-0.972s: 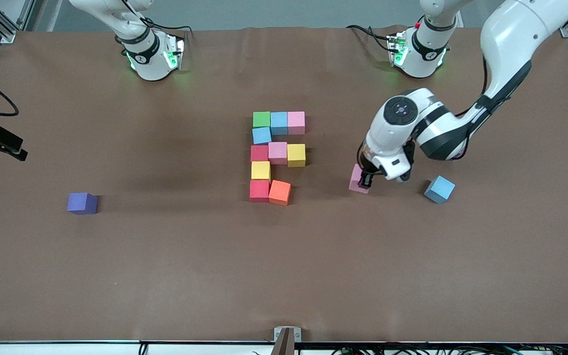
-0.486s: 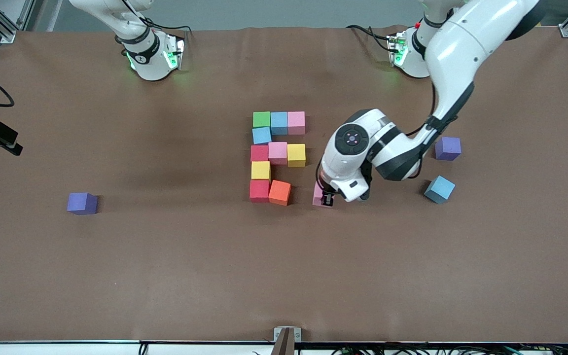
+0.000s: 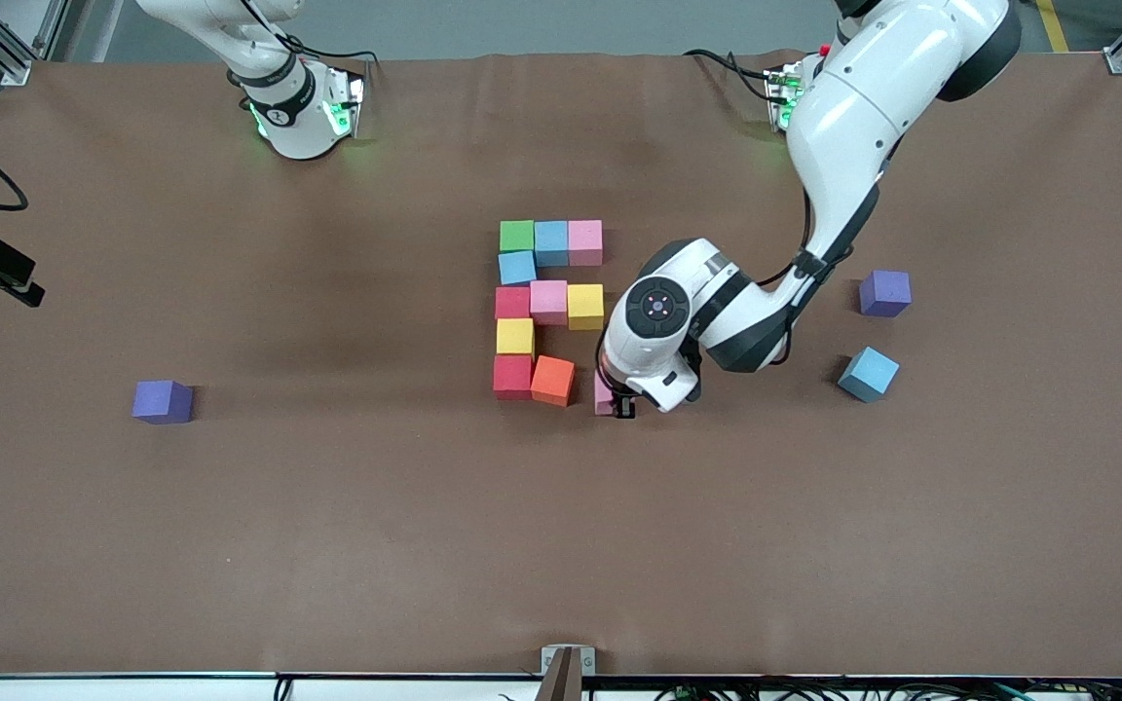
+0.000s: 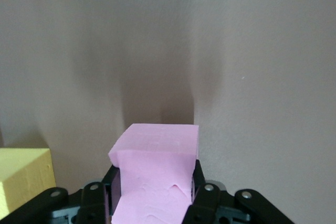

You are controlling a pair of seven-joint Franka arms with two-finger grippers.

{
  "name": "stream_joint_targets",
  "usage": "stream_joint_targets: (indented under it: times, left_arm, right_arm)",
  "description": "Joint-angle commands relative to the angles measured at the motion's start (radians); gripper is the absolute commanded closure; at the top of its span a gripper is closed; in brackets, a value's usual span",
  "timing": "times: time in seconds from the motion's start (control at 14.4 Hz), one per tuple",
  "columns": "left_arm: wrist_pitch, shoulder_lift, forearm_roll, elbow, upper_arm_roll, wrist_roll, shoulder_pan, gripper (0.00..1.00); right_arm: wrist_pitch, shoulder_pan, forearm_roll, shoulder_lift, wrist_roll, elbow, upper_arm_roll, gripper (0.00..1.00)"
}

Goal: Arrange 11 blocks into digit 3
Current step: 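Lower the pink cube beside the orange cube with the left gripper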

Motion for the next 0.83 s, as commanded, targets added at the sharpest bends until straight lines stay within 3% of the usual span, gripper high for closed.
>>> stream_joint_targets:
  times: [0.0, 0.21, 0.76]
  left_arm:
    - [-0.026, 0.023, -0.02, 0.047, 0.008, -0.025, -0.021, 0.79]
    - [-0.016, 0.041, -0.014, 0.053, 0.011, -0.107, -0.044, 0.8]
    - [-0.026, 0.052, -0.003, 0.052, 0.013, -0.102, -0.069, 0.8]
  right_arm:
    - [-0.01, -0.003, -0.017, -0.021, -0.007, -0.018, 0.003, 0.0]
    - [-0.011, -0.003, -0.017, -0.021, -0.007, -0.018, 0.003, 0.0]
    - [-0.014, -0.003, -0.017, -0.021, -0.007, -0.019, 0.003, 0.0]
